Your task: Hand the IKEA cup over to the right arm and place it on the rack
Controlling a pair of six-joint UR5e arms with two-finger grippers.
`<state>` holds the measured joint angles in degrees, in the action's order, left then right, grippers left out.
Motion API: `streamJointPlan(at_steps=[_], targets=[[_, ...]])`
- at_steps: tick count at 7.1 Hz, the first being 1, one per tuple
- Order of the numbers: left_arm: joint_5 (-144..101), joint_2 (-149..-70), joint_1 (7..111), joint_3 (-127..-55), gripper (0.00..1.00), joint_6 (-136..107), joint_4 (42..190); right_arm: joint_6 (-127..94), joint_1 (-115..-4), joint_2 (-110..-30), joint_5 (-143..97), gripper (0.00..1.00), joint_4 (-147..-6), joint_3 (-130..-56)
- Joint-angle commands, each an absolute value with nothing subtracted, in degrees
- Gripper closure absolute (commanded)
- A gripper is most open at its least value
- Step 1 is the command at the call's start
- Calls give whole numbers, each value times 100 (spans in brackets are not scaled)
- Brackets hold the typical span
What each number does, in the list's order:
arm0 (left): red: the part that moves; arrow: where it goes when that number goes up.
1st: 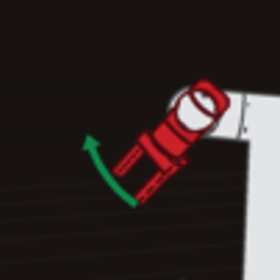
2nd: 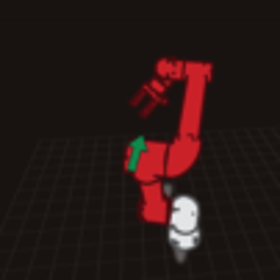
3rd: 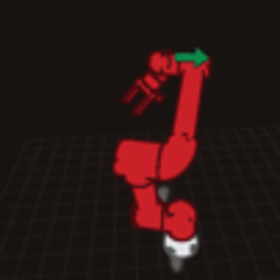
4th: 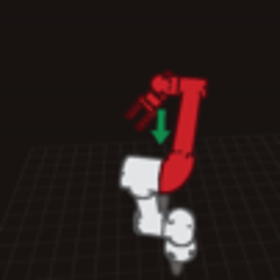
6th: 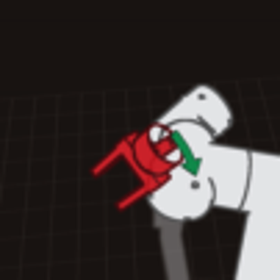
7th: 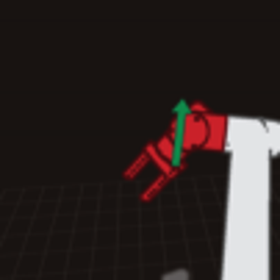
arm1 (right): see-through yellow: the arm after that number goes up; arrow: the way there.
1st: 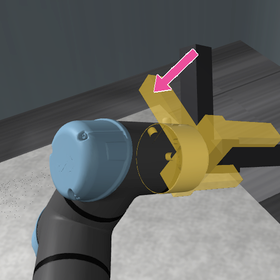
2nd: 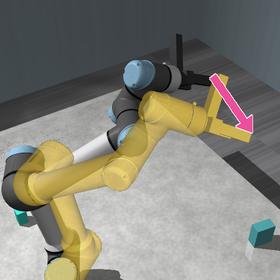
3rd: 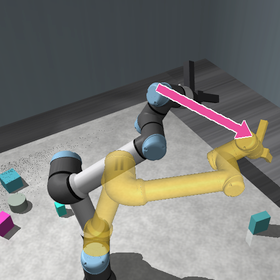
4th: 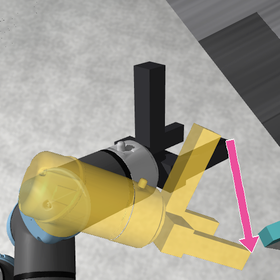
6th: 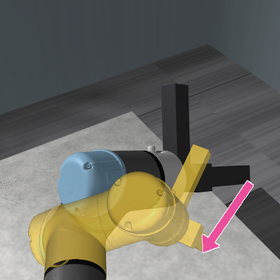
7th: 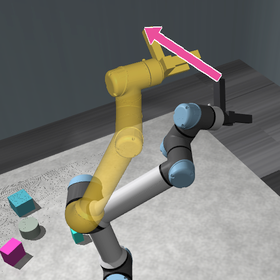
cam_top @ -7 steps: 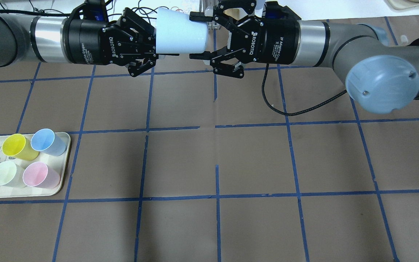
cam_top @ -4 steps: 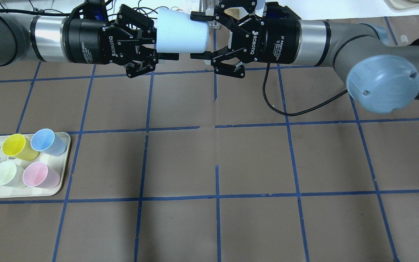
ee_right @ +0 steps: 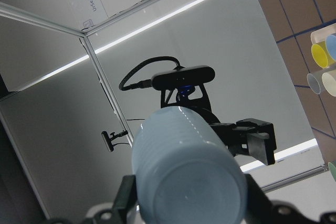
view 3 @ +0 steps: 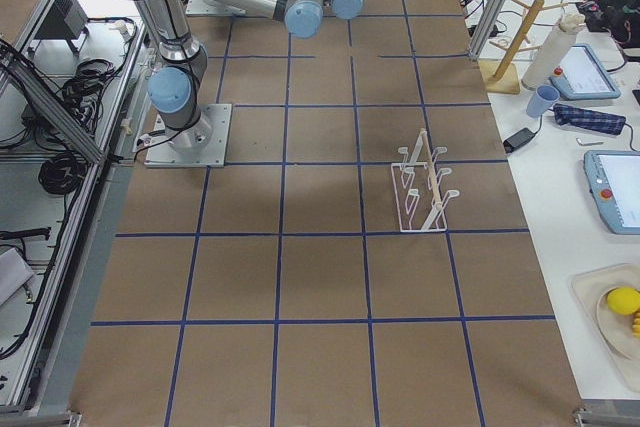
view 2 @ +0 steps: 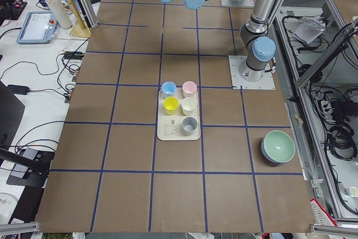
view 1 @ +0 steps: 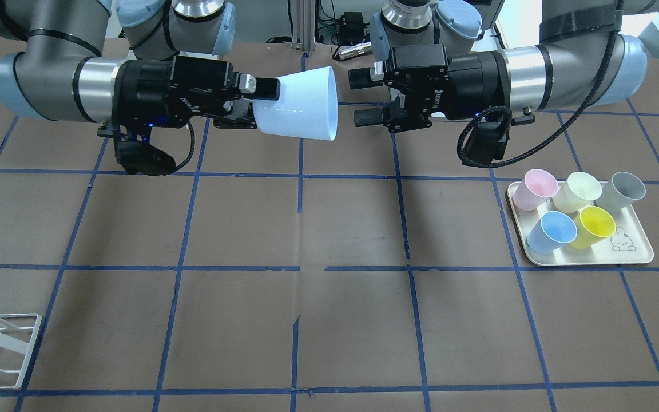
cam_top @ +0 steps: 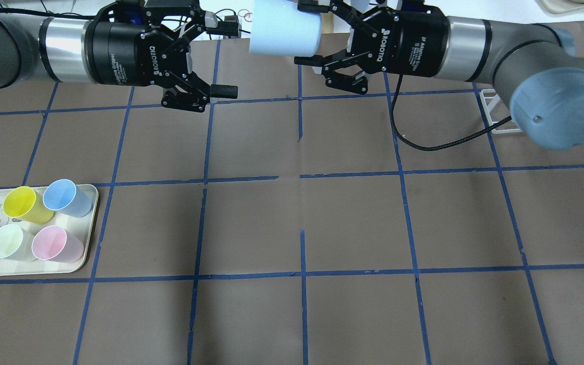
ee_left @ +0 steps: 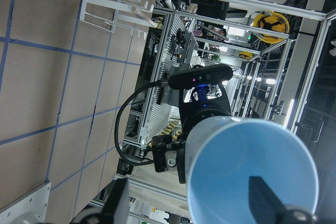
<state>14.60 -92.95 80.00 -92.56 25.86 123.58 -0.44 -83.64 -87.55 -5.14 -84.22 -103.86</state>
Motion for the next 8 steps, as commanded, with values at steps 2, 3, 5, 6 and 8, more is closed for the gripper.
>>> streamJointPlan(at_steps=[2, 3, 5, 6, 8], targets=[[2691, -9229, 8024, -9229, 0, 1157, 10730, -62, -7832, -8789, 283, 100, -8446, -10232], [2977, -9168, 8033, -9220, 0, 960, 10592, -62, -7796, -8833, 1160, 100, -8455, -10030], [4781, -9167, 8225, -8810, 0, 653, 10249, 52, -7394, -8859, 3678, 100, -8666, -9809], [5799, -9245, 8479, -8424, 0, 355, 10178, 296, -7270, -8859, 4718, 100, -8744, -9774], [7200, -9273, 8910, -8218, 0, -191, 9436, 676, -7251, -8868, 7079, 100, -9278, -9668]])
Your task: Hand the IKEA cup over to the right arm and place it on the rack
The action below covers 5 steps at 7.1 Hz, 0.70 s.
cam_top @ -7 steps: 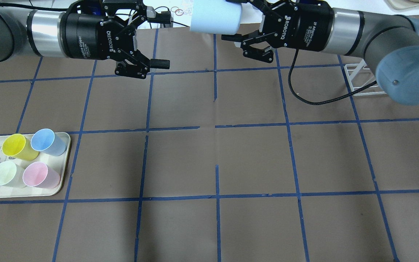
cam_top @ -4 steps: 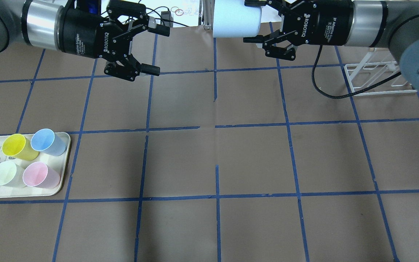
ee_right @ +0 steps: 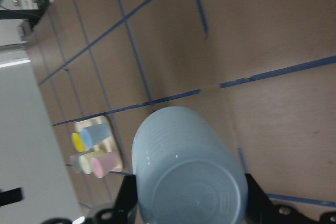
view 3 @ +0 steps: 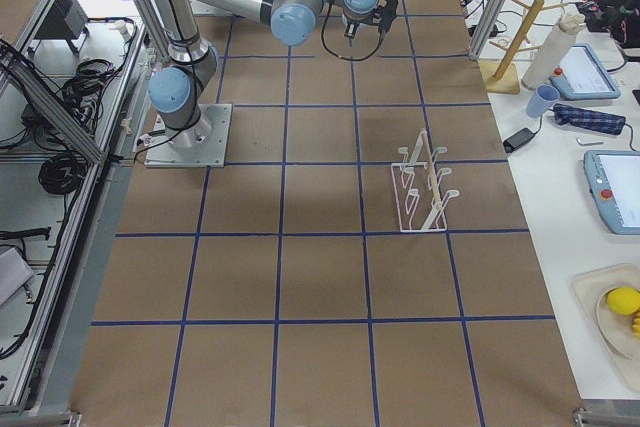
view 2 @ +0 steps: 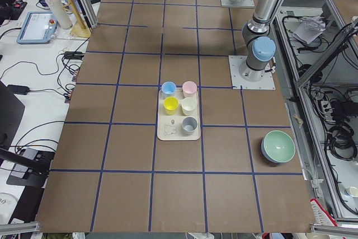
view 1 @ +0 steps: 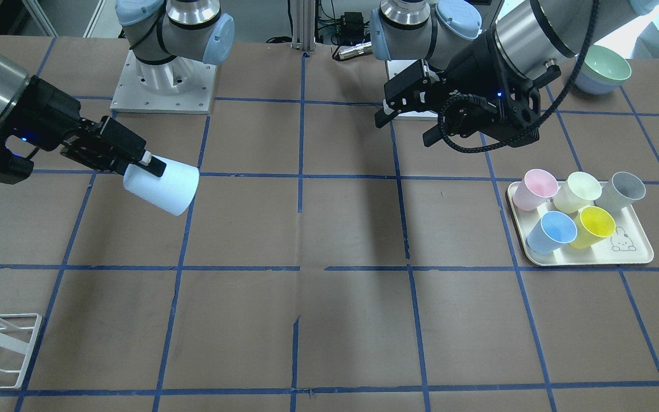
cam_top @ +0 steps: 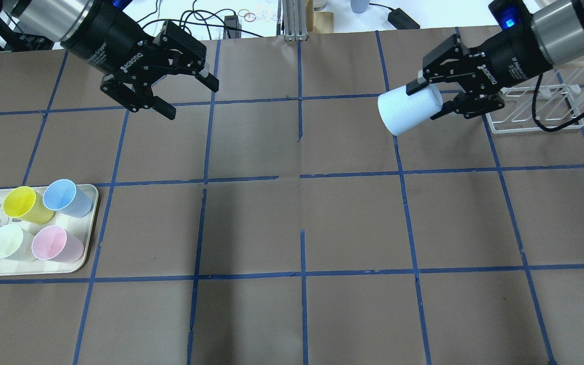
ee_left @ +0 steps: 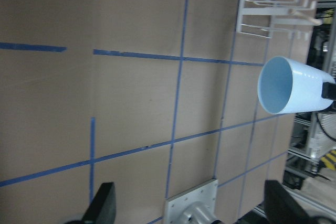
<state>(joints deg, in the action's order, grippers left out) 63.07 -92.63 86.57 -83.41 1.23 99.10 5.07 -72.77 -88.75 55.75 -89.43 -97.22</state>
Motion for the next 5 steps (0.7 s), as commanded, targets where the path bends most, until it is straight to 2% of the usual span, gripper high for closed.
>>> streamJointPlan(at_steps=[1, 5], targets=[[7807, -9299, 8973, -8235, 0, -472, 8996, 685, -7242, -8868, 7737, 100, -9447, -9659], [9079, -9160, 9000, -8681, 0, -694, 8430, 816, -6445, -8650, 8728, 100, -10729, -9536]])
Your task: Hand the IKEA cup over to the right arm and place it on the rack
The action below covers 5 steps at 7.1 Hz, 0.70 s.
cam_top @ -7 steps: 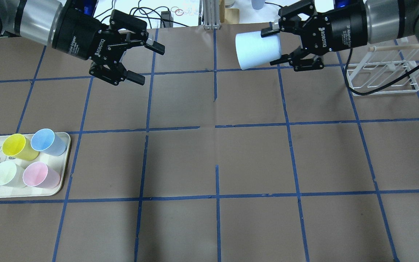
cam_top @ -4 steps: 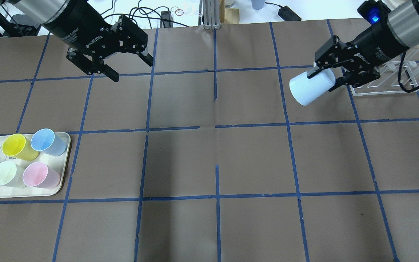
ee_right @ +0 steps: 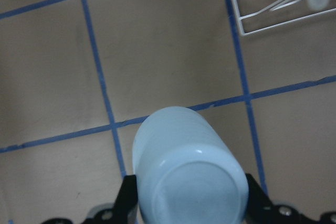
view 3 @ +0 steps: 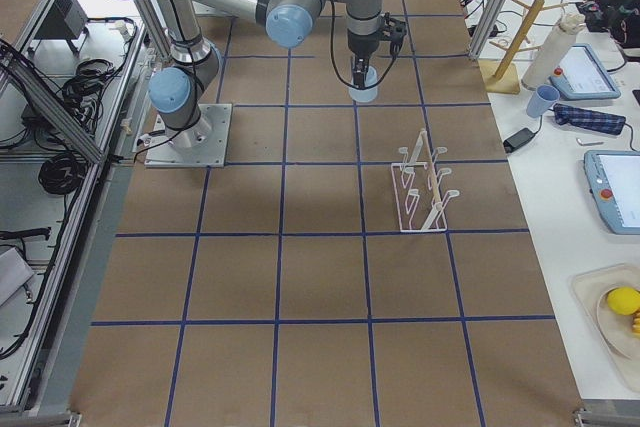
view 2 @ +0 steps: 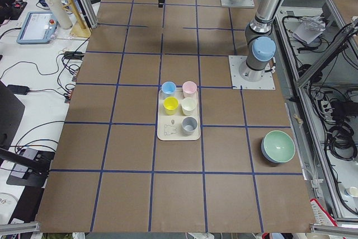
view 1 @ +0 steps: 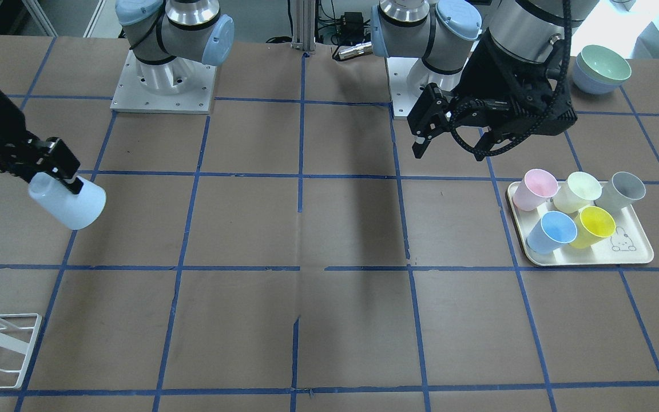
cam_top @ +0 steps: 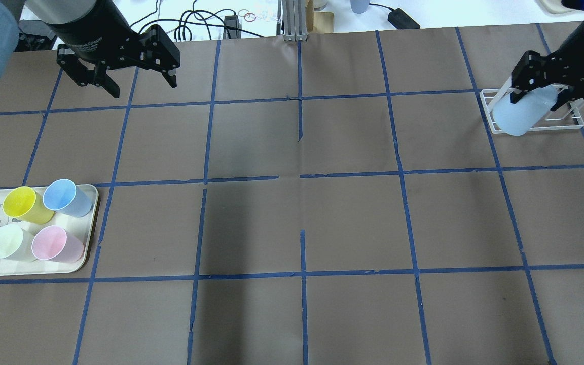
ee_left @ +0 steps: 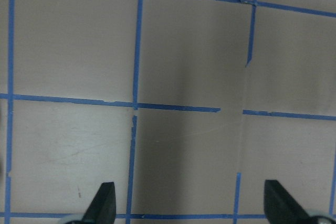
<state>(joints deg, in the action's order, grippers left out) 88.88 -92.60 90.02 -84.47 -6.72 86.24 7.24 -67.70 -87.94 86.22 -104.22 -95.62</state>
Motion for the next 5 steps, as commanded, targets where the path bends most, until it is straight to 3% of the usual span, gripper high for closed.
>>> streamJointPlan(at_steps=[1, 5], targets=[[9088, -9080, 9000, -8892, 0, -677, 8229, 870, -6355, -8483, 8754, 100, -11245, -9519], [9079, -9070, 8982, -8930, 0, -642, 8191, 879, -6328, -7937, 9053, 100, -12093, -9510]])
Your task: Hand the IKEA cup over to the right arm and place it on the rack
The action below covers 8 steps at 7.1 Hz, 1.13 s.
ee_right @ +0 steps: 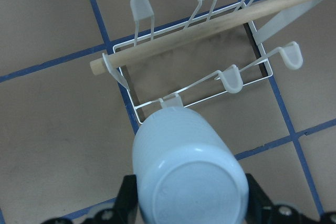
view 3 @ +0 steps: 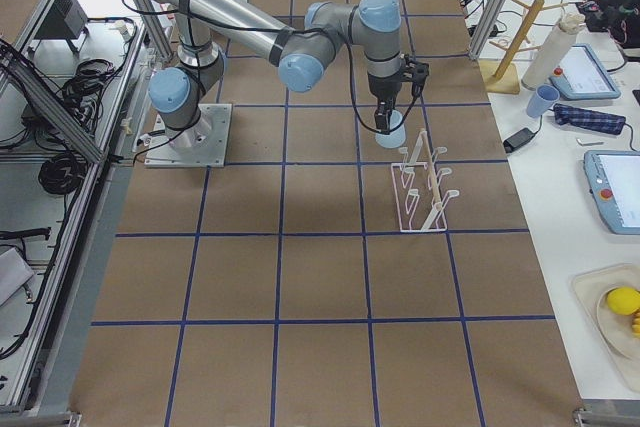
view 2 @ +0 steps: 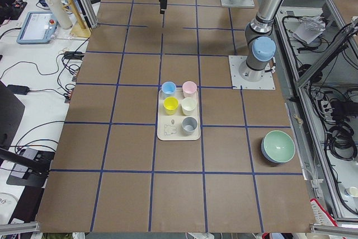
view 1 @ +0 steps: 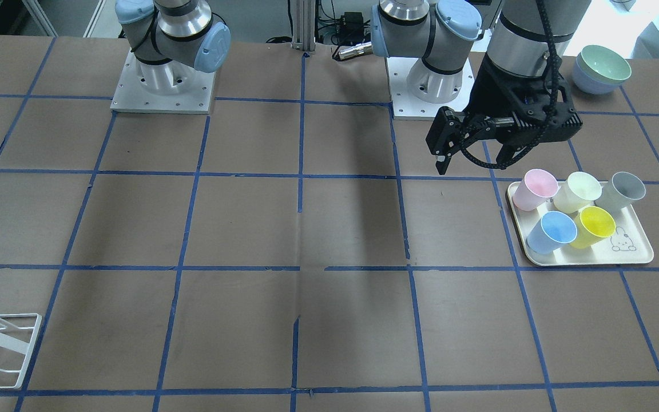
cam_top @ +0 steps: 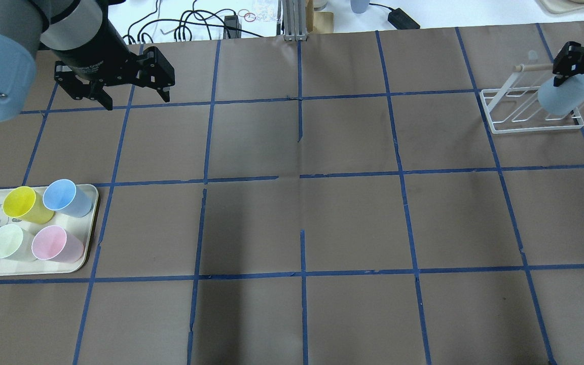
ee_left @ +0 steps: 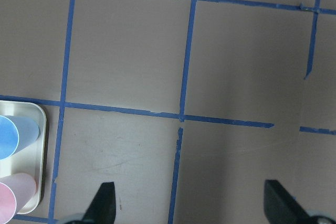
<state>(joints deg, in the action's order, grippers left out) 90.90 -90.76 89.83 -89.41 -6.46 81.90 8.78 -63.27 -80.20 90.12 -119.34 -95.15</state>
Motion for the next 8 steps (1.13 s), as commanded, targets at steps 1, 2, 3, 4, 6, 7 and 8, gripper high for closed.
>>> streamJointPlan(at_steps=[1, 2, 3, 4, 6, 7, 8], targets=[[9079, -9070, 8982, -8930, 0, -642, 8191, 879, -6328, -7823, 9044, 100, -12224, -9501], [9079, -9070, 8982, -8921, 0, -642, 8191, 870, -6337, -7727, 9044, 100, -12391, -9492], [9079, -9070, 8982, -8912, 0, -642, 8191, 827, -6346, -7639, 9000, 100, -12462, -9492], [9062, -9070, 8982, -8903, 0, -642, 8191, 791, -6354, -7585, 9000, 100, -12472, -9492], [9062, -9070, 8982, -8912, 0, -642, 8191, 791, -6381, -7410, 9000, 100, -12750, -9492], [9062, -9070, 8982, -8912, 0, -642, 8191, 774, -6390, -7366, 8991, 100, -12770, -9492], [9062, -9070, 8982, -8912, 0, -642, 8191, 773, -6398, -7322, 8991, 100, -12771, -9492]])
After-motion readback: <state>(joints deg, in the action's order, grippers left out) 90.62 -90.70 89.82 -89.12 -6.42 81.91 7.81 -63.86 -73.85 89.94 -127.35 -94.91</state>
